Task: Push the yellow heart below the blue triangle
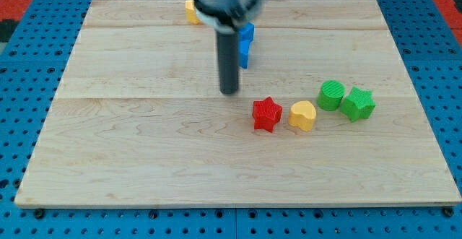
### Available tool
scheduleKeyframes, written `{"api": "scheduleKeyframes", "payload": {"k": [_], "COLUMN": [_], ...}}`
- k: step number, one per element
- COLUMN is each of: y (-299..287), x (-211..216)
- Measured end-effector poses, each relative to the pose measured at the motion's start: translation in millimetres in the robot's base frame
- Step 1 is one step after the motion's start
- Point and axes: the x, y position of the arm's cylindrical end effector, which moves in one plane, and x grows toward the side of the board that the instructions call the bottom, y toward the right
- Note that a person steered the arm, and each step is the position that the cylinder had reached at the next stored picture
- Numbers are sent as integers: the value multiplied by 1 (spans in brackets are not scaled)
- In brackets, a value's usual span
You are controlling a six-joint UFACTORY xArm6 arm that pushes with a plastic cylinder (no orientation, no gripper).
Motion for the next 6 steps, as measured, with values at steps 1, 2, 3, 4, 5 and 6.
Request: {"api": "scheduleKeyframes", "payload": {"k": [1, 2, 3, 4, 5, 6], "y": [1, 61, 162, 202, 152, 116], "x": [70, 95, 93, 61, 47, 26]}}
